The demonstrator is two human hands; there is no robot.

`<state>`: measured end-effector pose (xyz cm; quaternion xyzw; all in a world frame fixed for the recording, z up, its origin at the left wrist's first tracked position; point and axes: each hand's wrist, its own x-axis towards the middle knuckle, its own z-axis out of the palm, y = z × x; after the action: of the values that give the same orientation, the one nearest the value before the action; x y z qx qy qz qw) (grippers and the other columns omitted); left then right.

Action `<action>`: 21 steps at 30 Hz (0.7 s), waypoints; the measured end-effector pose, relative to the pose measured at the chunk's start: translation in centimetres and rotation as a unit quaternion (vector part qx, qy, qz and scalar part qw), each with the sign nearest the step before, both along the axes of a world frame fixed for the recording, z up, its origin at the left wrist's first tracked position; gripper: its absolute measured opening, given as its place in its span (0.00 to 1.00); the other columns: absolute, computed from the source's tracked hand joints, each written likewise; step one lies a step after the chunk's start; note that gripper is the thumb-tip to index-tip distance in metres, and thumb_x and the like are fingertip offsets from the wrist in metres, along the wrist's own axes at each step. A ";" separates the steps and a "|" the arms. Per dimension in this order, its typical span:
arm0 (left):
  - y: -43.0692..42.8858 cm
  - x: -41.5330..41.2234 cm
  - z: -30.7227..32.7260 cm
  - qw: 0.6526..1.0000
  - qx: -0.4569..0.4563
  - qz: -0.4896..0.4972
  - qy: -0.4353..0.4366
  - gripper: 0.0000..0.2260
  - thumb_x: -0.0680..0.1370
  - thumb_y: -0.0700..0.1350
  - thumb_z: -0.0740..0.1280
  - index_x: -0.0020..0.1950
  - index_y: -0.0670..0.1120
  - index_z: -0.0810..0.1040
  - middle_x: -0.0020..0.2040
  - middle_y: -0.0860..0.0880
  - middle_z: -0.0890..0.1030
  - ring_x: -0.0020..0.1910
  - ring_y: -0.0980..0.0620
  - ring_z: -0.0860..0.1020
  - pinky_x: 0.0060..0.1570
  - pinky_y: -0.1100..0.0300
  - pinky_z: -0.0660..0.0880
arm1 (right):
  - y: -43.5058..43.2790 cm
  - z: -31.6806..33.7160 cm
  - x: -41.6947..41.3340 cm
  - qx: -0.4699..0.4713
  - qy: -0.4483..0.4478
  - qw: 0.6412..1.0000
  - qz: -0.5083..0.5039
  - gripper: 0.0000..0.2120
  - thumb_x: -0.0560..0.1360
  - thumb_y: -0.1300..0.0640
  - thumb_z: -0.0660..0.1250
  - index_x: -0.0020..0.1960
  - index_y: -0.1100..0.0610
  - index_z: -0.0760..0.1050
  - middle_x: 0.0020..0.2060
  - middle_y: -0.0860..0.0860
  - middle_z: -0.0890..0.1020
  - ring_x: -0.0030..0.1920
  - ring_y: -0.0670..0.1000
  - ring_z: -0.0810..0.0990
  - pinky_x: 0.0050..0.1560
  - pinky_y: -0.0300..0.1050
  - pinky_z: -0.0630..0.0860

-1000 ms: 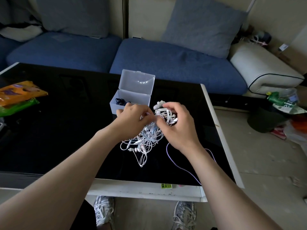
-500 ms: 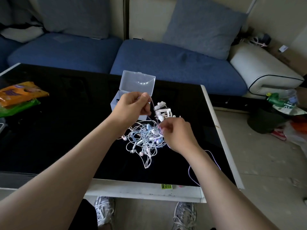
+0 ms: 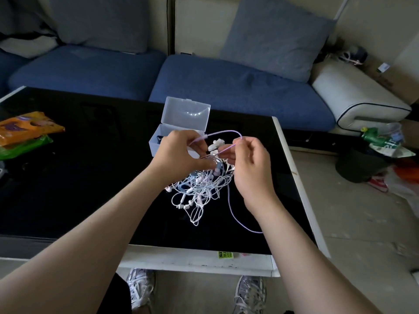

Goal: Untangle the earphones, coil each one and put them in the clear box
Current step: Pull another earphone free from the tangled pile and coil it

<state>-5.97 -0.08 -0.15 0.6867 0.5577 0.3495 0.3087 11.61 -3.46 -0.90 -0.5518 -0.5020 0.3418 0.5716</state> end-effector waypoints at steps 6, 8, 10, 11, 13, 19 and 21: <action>-0.5 0.2 0.0 0.984 0.043 0.052 0.164 0.16 0.67 0.58 0.83 0.43 0.53 0.80 0.41 0.58 0.83 0.44 0.56 0.78 0.40 0.58 0.74 | -0.2 1.4 -0.2 0.005 0.145 0.989 -0.016 0.08 0.89 0.57 0.57 0.55 0.59 0.72 0.29 0.45 0.77 0.38 0.53 0.87 0.51 0.55 0.85; -0.8 0.4 0.2 0.968 0.065 0.053 0.238 0.14 0.69 0.57 0.80 0.47 0.54 0.79 0.44 0.57 0.81 0.47 0.53 0.78 0.39 0.57 0.70 | -0.2 1.5 -0.2 0.009 0.145 0.989 -0.037 0.08 0.88 0.56 0.60 0.54 0.57 0.75 0.27 0.43 0.75 0.30 0.46 0.77 0.40 0.52 0.82; -0.8 0.5 0.2 0.957 0.071 0.056 0.276 0.13 0.70 0.53 0.79 0.49 0.55 0.79 0.46 0.57 0.80 0.49 0.50 0.79 0.38 0.57 0.68 | 0.0 1.6 0.3 0.039 0.050 0.994 -0.084 0.08 0.85 0.56 0.64 0.51 0.55 0.80 0.30 0.41 0.76 0.31 0.43 0.71 0.36 0.46 0.74; -0.7 0.3 0.1 0.953 0.068 0.063 0.287 0.12 0.70 0.51 0.78 0.49 0.55 0.79 0.47 0.56 0.80 0.49 0.49 0.79 0.39 0.57 0.68 | -0.1 1.8 0.6 0.059 -0.009 0.992 -0.107 0.08 0.83 0.57 0.66 0.48 0.54 0.82 0.31 0.42 0.77 0.32 0.43 0.71 0.36 0.44 0.71; -0.5 -0.2 -0.1 0.946 0.064 0.092 0.303 0.11 0.71 0.47 0.77 0.50 0.54 0.80 0.49 0.54 0.80 0.46 0.45 0.79 0.40 0.56 0.68 | -0.3 2.3 1.1 0.085 -0.092 0.982 -0.141 0.08 0.79 0.57 0.68 0.41 0.54 0.82 0.29 0.45 0.76 0.31 0.44 0.71 0.35 0.43 0.69; -0.1 -1.7 -0.5 0.928 0.076 0.174 0.320 0.15 0.73 0.32 0.68 0.52 0.50 0.81 0.56 0.46 0.77 0.47 0.37 0.80 0.38 0.52 0.67 | -1.2 2.4 3.3 -0.145 -0.447 0.879 -0.082 0.11 0.77 0.53 0.63 0.48 0.50 0.85 0.39 0.50 0.85 0.40 0.59 0.79 0.42 0.48 0.76; -0.2 -1.7 -0.5 0.931 0.072 0.176 0.312 0.17 0.72 0.30 0.67 0.51 0.50 0.81 0.57 0.46 0.76 0.46 0.37 0.79 0.38 0.52 0.67 | -1.3 1.7 3.4 -0.217 -0.439 0.871 0.041 0.13 0.77 0.55 0.62 0.50 0.47 0.85 0.41 0.48 0.87 0.38 0.58 0.84 0.42 0.45 0.78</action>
<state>-7.67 -0.24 -0.63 0.6723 0.7111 0.2058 0.0023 15.03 -4.76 0.80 -0.7341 -0.6367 0.1873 0.1436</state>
